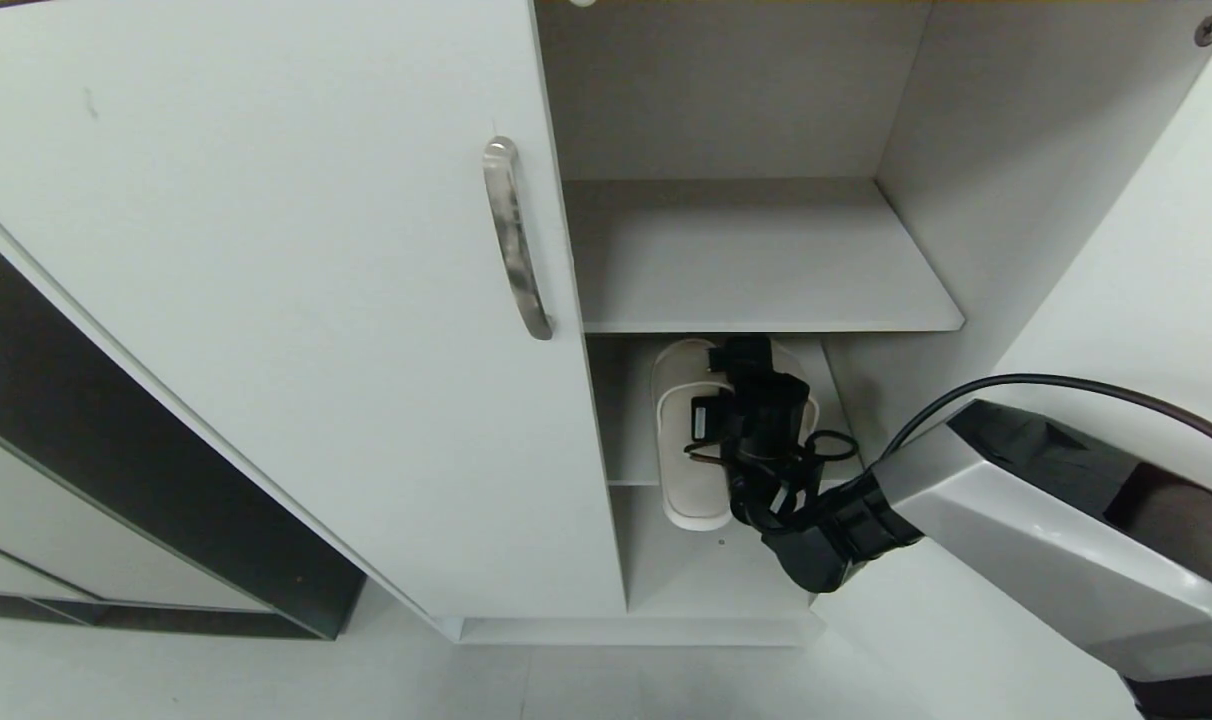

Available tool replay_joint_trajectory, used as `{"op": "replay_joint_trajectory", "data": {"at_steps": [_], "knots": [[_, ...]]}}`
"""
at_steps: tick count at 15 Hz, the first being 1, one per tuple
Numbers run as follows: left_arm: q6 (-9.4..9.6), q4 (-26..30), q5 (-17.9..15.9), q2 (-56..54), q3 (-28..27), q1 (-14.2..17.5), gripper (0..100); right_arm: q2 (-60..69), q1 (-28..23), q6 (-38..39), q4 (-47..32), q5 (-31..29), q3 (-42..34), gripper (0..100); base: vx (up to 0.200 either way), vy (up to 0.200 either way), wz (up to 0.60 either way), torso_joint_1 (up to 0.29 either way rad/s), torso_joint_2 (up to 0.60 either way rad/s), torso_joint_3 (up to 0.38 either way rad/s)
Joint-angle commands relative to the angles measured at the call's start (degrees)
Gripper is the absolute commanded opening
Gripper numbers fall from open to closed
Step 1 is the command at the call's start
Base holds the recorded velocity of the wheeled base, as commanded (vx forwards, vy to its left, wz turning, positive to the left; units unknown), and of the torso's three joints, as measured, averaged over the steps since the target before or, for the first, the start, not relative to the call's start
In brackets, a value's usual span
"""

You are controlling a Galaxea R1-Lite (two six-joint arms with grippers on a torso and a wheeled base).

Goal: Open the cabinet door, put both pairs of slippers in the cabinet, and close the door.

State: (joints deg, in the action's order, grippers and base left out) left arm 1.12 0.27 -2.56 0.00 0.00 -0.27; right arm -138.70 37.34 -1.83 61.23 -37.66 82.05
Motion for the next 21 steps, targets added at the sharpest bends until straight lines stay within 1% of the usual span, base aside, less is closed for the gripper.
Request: {"op": "replay_joint_trajectory", "data": {"at_steps": [1,7,12,13,17,21], "knots": [[0.02,0.0,0.0,0.1,0.0,0.0,0,-1.0,-0.8,0.0,-1.2,0.0,3.2,0,0.0,0.0,0.0,0.0,0.0,0.0],[0.02,0.0,0.0,0.1,0.0,0.0,0,-3.5,-1.5,-0.1,-1.4,0.3,5.6,0,0.0,0.0,0.0,0.0,0.0,0.0],[-0.07,0.0,0.0,0.1,0.0,0.0,0,-3.6,-1.7,-0.1,-1.4,0.3,5.7,0,0.0,0.0,0.0,0.0,0.0,0.0],[-0.07,0.0,0.0,0.1,0.0,0.0,0,-3.6,-1.7,-0.1,-1.4,0.3,5.7,100,0.0,0.0,0.0,0.0,0.0,0.0],[-0.07,0.0,0.0,0.1,0.0,0.0,0,-2.9,-1.3,-0.5,-1.6,0.2,4.0,100,0.0,0.0,0.0,0.0,0.0,0.0],[-0.07,0.0,0.0,0.1,0.0,0.0,0,3.4,0.9,-0.3,-0.5,-0.1,-5.3,100,0.0,0.0,0.0,0.0,0.0,0.0]]}}
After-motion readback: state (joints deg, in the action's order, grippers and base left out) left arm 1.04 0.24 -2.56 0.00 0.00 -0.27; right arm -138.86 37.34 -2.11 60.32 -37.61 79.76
